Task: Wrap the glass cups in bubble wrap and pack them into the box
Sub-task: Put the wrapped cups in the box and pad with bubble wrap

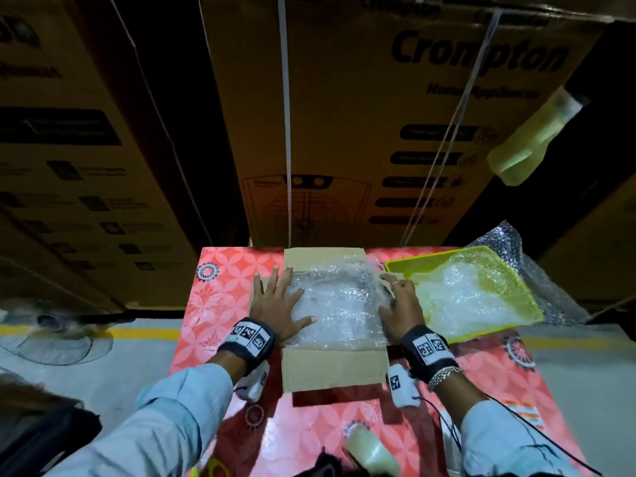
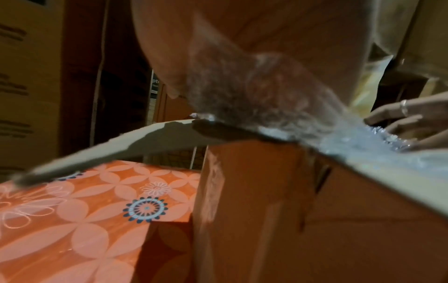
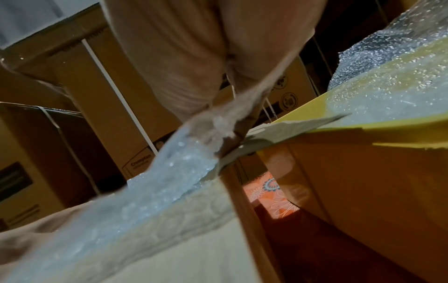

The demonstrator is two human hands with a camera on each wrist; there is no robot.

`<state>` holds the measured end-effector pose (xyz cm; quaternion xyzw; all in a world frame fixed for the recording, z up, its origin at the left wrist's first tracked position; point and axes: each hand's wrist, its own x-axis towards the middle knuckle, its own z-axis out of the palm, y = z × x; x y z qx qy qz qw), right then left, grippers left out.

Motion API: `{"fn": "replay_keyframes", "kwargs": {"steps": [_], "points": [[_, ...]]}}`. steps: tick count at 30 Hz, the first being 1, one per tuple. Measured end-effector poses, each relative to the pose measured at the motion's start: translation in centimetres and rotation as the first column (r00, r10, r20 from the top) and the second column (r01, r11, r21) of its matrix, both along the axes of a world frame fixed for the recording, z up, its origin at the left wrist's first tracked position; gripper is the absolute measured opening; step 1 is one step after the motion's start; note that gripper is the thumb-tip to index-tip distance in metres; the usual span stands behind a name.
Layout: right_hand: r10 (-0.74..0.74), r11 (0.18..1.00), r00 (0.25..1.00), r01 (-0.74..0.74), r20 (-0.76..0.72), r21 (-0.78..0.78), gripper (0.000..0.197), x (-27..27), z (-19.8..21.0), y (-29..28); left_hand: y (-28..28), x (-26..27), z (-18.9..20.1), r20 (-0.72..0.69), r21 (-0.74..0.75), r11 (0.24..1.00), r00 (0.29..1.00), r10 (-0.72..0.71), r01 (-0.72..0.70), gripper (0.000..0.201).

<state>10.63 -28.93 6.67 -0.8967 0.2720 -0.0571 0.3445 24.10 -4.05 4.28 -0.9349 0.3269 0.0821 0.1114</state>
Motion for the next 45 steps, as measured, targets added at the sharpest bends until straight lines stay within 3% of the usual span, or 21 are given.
{"fn": "replay_keyframes", "kwargs": {"steps": [3,6,8,10,12,14,18,26,30,33,35,38,41,45], "points": [[0.011,1.000,1.000,-0.011,-0.014,0.009,0.083,0.1,0.2,0.1,-0.1,-0.2,0.0,0.050,0.088,0.995,0.997,-0.054,0.049,0.105],[0.083,0.971,0.996,-0.085,-0.020,-0.221,0.085,0.3,0.7,0.8,-0.7,-0.7,1.1,0.066,0.061,0.995,0.995,-0.080,0.076,0.101],[0.179,0.914,0.984,-0.163,0.007,-0.372,0.075,0.5,1.6,1.8,-1.0,-1.3,2.0,0.104,-0.019,0.997,0.992,-0.075,0.077,0.088],[0.303,0.871,0.953,-0.274,0.006,-0.407,0.061,1.2,1.9,3.0,-1.3,-2.0,1.9,0.120,-0.026,0.990,0.984,-0.132,0.136,0.080],[0.418,0.818,0.907,-0.400,-0.050,-0.413,0.052,2.4,1.5,4.1,-1.9,-2.4,1.1,0.090,0.017,0.980,0.976,-0.198,0.197,0.079],[0.468,0.761,0.861,-0.507,-0.199,-0.405,0.056,3.9,1.0,4.1,-2.5,-2.1,0.5,0.037,0.077,0.977,0.979,-0.200,0.197,0.082],[0.423,0.664,0.743,-0.643,-0.518,-0.381,0.075,5.7,-0.9,3.0,-2.9,-1.3,0.0,0.019,0.218,0.962,0.985,-0.170,0.162,0.091],[0.361,0.478,0.642,-0.750,-0.676,-0.457,0.072,5.4,-3.8,2.2,-3.8,-1.2,-1.0,-0.008,0.232,0.957,0.984,-0.175,0.172,0.099],[0.408,0.535,0.612,-0.761,-0.678,-0.366,0.067,5.2,-2.1,2.5,-3.7,-1.6,-0.8,0.006,0.169,0.964,0.978,-0.210,0.207,0.080],[0.464,0.591,0.693,-0.706,-0.552,-0.390,0.050,4.4,-0.6,2.2,-3.0,-1.9,0.3,0.136,0.095,0.962,0.954,-0.266,0.255,0.058],[0.463,0.575,0.719,-0.689,-0.519,-0.441,0.044,3.6,-0.2,1.7,-2.3,-2.1,0.8,0.155,0.144,0.962,0.955,-0.251,0.230,0.071],[0.494,0.574,0.644,-0.746,-0.585,-0.337,0.044,2.3,-0.2,1.8,-1.5,-2.0,0.6,0.098,0.202,0.962,0.973,-0.207,0.184,0.096],[0.506,0.517,0.554,-0.809,-0.661,-0.282,0.066,1.3,-1.4,2.1,-1.8,-1.3,0.1,0.052,0.277,0.941,0.974,-0.219,0.196,0.106],[0.475,0.486,0.557,-0.811,-0.681,-0.325,0.083,1.1,-2.9,1.4,-3.0,-0.6,-0.1,0.026,0.357,0.902,0.962,-0.270,0.243,0.112]]}}
